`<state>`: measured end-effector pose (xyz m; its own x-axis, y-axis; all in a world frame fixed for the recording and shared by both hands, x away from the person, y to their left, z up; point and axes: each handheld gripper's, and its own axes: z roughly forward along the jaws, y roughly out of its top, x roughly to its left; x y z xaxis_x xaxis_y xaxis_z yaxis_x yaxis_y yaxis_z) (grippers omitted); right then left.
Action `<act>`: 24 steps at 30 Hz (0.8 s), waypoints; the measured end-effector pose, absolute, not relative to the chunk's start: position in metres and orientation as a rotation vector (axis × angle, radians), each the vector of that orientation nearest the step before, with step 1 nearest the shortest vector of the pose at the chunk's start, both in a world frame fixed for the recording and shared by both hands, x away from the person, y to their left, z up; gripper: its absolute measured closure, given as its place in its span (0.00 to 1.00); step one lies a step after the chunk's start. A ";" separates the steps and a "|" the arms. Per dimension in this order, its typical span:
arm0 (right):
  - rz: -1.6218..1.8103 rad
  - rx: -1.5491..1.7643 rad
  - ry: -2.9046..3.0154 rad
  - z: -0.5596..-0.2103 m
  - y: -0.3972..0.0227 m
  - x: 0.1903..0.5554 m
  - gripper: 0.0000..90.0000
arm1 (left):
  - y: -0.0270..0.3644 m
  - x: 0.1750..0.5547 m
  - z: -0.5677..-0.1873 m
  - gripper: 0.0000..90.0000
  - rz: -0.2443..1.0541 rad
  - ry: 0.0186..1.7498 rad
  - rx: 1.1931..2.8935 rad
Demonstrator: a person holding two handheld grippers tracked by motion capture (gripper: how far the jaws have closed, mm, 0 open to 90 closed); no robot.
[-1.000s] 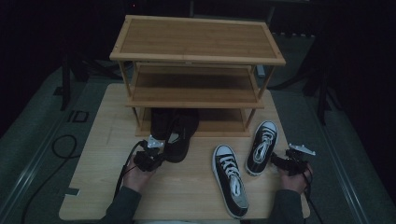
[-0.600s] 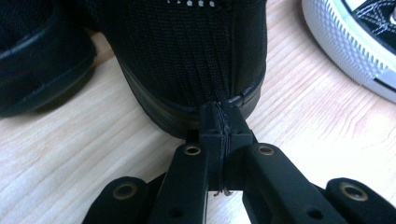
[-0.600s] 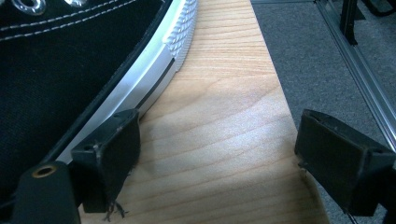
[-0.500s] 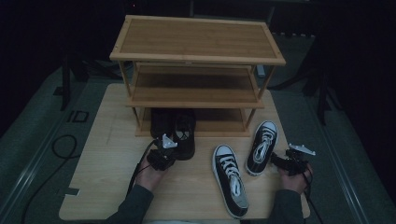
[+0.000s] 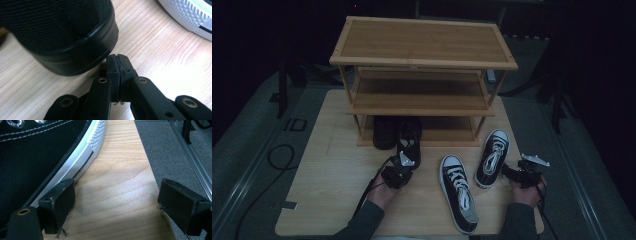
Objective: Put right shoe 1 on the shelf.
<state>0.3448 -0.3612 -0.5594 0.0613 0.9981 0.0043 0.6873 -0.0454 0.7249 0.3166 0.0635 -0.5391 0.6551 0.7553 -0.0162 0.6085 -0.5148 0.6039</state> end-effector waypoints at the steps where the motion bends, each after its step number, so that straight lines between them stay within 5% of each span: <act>1: 0.726 1.791 1.681 -0.559 -0.361 0.345 0.16 | 0.063 0.317 -0.539 0.99 0.339 1.053 2.296; 24: 0.726 1.791 1.681 -0.559 -0.361 0.345 0.16 | 0.066 0.353 -0.541 0.99 0.360 1.170 2.233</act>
<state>0.3448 -0.3612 -0.5594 0.0611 0.9981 0.0042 0.6874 -0.0452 0.7249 0.3527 0.0658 -0.5414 0.5777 0.8157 -0.0308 0.6571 -0.4424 0.6103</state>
